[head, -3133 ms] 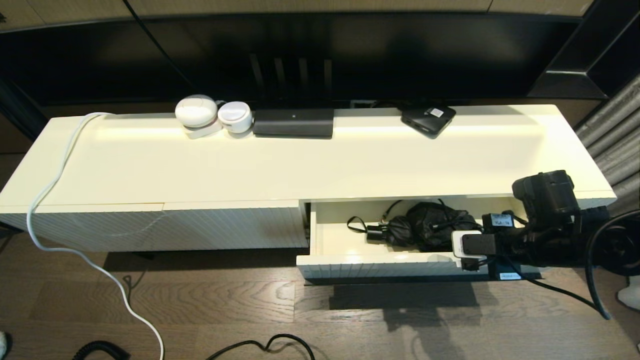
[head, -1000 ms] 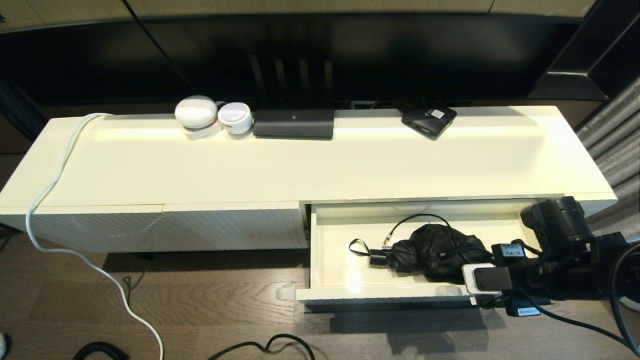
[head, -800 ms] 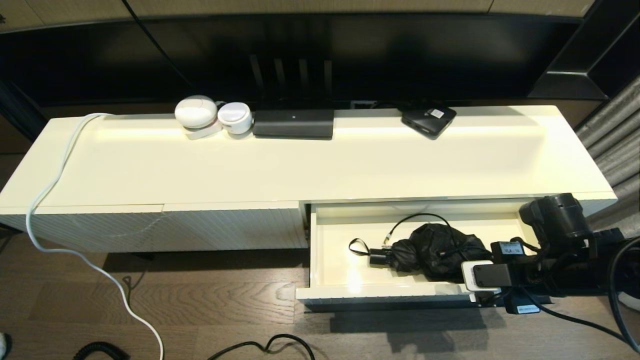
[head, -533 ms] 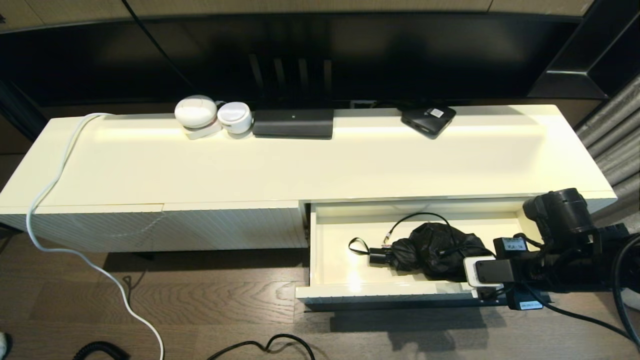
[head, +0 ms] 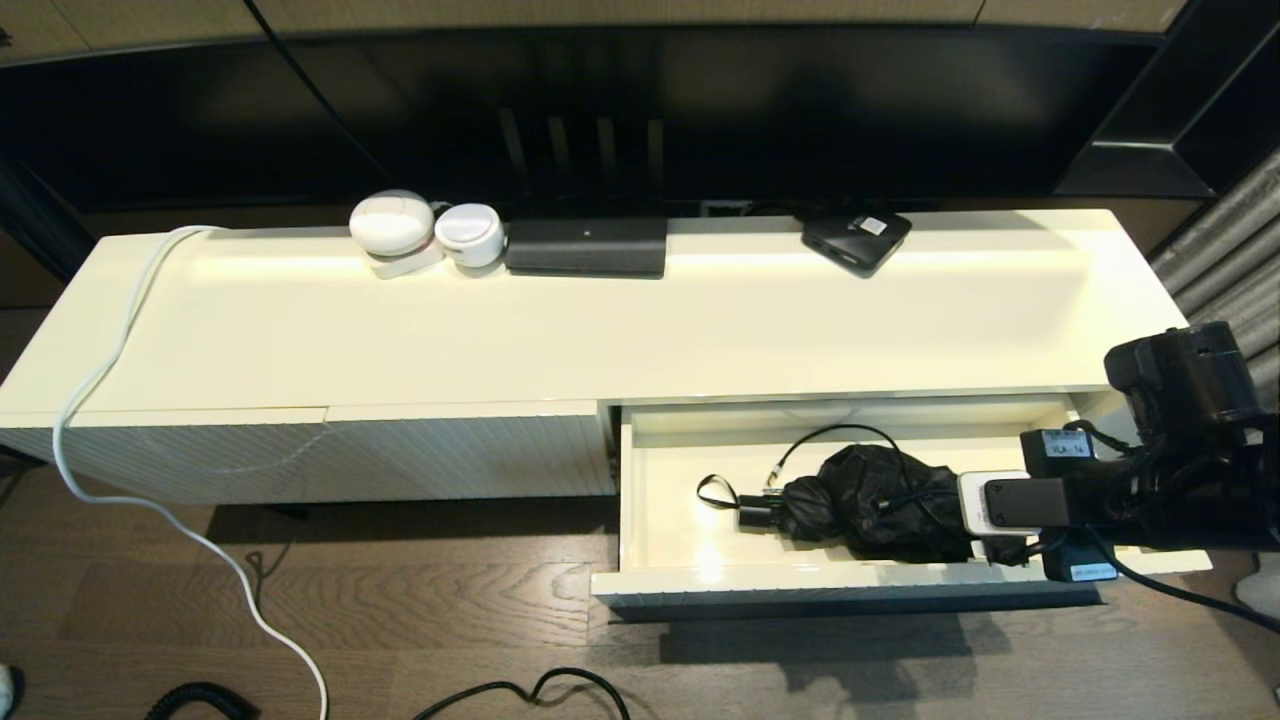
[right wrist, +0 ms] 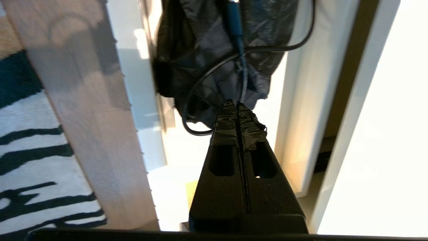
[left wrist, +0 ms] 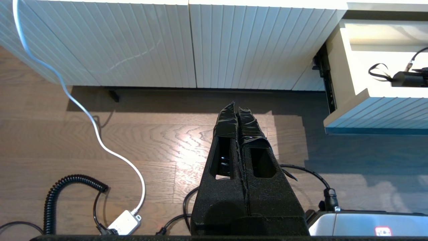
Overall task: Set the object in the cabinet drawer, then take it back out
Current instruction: Open the drawer
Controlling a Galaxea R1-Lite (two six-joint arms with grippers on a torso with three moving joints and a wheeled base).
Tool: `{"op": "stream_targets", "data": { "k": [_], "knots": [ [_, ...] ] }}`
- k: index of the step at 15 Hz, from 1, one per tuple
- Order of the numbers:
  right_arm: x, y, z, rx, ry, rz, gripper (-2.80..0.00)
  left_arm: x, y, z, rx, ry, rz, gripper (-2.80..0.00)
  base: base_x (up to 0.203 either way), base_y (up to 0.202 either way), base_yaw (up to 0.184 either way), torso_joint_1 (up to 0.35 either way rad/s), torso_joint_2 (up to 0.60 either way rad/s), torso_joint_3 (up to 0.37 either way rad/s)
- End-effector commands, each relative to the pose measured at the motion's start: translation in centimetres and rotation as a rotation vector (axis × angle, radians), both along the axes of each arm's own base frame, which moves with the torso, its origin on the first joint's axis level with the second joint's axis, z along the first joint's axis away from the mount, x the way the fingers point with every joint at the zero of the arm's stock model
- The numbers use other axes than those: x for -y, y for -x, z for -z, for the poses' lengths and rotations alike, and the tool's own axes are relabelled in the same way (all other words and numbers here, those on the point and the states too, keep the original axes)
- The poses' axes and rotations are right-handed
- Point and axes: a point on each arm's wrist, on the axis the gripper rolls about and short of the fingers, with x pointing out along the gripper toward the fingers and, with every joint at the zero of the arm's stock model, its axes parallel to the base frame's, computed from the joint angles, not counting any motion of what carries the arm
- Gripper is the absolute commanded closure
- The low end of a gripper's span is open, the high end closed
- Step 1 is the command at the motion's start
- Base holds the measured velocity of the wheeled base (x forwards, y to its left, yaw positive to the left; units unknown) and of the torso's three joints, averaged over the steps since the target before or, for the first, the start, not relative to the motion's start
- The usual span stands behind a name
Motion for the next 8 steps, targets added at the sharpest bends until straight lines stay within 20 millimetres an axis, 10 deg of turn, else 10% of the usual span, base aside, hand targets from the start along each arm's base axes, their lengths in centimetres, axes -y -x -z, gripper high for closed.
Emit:
{"op": "stream_targets", "data": {
  "k": [1, 2, 8],
  "knots": [
    [1.3, -0.1, -0.8, 0.04, 0.022, 0.024, 0.0, 0.0, 0.0, 0.0, 0.0, 0.001, -0.001, 0.0, 0.0, 0.0, 0.0, 0.0, 0.0, 0.0],
    [1.9, -0.3, -0.7, 0.037, 0.036, 0.036, -2.8, 0.0, 0.0, 0.0, 0.001, 0.001, 0.0, 0.0, 0.0, 0.0, 0.0, 0.0, 0.0, 0.0],
    [2.5, -0.8, 0.5, -0.006, 0.05, 0.06, -2.8, 0.0, 0.0, 0.0, 0.0, 0.001, -0.001, 0.0, 0.0, 0.0, 0.0, 0.0, 0.0, 0.0]
  ]
}}
